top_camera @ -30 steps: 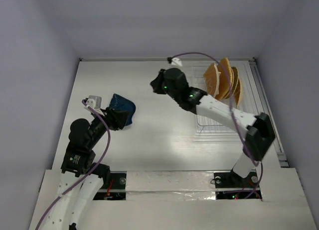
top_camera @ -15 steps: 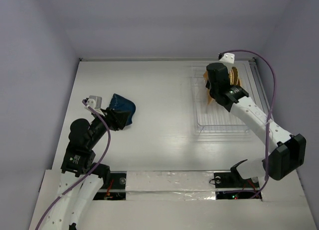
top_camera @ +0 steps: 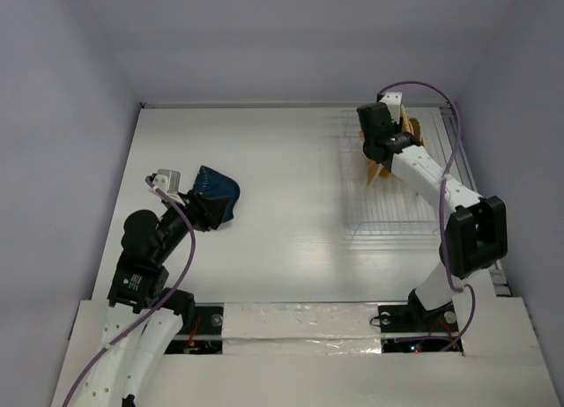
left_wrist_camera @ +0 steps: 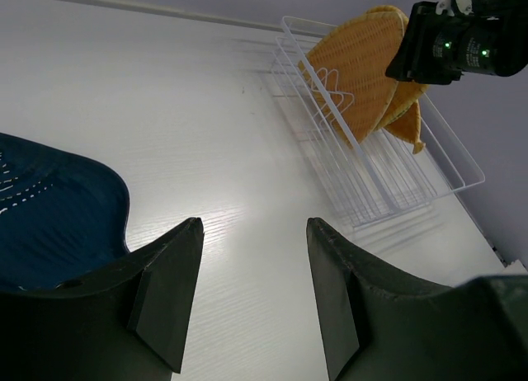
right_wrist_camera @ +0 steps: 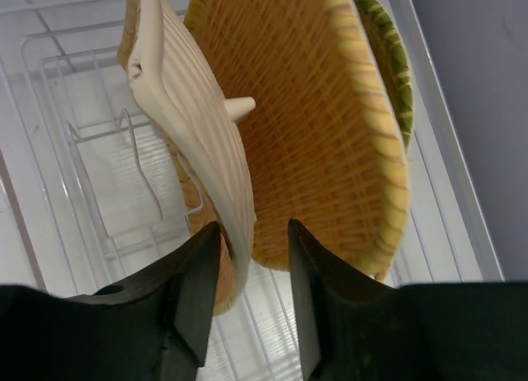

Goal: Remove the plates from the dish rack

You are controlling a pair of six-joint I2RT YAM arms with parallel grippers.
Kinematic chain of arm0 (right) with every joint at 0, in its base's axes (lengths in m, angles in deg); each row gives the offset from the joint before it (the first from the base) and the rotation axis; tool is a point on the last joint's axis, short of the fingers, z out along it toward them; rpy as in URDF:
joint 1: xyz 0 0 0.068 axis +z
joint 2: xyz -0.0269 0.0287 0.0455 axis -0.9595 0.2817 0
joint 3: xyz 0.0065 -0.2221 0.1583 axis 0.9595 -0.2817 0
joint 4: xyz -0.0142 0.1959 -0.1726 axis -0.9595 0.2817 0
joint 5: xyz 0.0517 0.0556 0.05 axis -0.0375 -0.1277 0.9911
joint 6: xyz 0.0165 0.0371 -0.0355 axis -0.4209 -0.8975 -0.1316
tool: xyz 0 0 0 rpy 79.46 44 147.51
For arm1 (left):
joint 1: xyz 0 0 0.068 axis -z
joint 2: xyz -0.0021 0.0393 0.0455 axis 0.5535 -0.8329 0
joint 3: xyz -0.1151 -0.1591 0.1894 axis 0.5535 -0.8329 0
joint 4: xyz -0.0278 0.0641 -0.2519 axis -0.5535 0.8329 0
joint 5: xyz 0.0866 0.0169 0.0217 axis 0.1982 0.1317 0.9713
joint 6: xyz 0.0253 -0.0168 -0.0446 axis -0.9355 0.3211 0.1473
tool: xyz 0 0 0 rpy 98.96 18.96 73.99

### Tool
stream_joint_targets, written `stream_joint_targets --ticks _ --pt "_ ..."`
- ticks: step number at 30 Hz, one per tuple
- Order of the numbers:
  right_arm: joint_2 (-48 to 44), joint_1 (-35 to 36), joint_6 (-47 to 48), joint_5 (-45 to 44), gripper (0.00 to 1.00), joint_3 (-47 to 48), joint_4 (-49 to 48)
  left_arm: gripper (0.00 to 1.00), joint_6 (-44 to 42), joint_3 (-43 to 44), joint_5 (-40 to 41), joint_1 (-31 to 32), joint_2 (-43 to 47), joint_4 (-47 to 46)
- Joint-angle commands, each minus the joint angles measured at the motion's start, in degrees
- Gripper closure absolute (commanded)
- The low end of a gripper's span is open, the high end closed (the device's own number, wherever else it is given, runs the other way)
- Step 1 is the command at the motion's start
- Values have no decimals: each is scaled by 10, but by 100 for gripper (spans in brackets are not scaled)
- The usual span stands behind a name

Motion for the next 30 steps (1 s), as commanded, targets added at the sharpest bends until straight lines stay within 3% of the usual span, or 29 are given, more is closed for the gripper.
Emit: stream_joint_targets --ticks 1,9,13,17,30 --pt "27 -4 27 -11 58 48 -19 50 2 5 -8 -2 5 -28" --pt "69 -4 58 -51 73 73 -14 50 2 4 -11 -2 3 -30" --pt "57 -4 69 -51 88 69 -19 50 2 3 -11 -2 0 -29" --pt "51 -4 73 -55 96 74 -12 50 4 3 -13 -2 1 -31" --pt "36 25 104 -105 100 126 23 50 3 2 -15 -2 4 -32"
